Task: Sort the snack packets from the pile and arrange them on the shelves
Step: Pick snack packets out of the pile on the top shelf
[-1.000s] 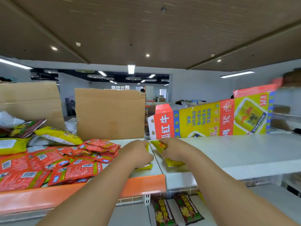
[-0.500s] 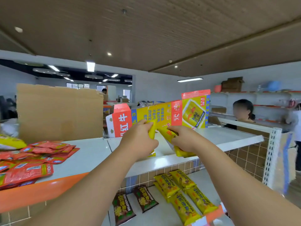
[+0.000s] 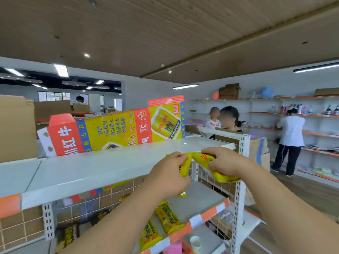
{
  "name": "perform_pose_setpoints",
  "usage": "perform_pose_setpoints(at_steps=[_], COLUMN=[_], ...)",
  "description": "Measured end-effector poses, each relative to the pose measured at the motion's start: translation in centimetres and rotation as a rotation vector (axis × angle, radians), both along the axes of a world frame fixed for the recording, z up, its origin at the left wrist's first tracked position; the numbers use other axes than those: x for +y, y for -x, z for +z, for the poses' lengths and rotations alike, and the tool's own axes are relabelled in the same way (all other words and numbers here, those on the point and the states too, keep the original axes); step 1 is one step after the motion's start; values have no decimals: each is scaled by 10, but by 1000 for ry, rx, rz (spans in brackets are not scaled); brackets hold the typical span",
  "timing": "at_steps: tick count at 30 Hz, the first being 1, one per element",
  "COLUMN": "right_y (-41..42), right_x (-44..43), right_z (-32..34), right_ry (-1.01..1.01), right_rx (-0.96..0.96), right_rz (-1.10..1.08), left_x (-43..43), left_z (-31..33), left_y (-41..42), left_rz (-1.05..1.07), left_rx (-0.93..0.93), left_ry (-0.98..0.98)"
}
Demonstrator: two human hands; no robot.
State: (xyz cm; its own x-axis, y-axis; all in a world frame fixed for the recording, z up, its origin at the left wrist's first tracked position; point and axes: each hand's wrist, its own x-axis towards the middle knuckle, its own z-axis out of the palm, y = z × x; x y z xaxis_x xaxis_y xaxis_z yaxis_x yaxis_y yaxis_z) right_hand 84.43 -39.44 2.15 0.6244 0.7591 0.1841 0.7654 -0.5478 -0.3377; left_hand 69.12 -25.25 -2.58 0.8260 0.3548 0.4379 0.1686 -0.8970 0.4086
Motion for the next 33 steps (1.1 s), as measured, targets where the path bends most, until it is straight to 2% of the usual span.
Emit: perform_pose_setpoints(at_steps=[6,11,25,33], right_y=[-61,-83,-75,-81], right_x=[-36,-30,101,161], right_z=[-40,-90,-238,-310], right_ry=[16,31,37,113], right_rx=[78,155,324,321], right_rz=[50,110,273,196], left_x=[-35,-28,74,113], left_z=[-34,-77,-217,-280], left_y=[-58,-76,-49,-53], left_rz=[52,126,386,423], left_rx=[85,131,289,360], left_ry=[65,129,233,272])
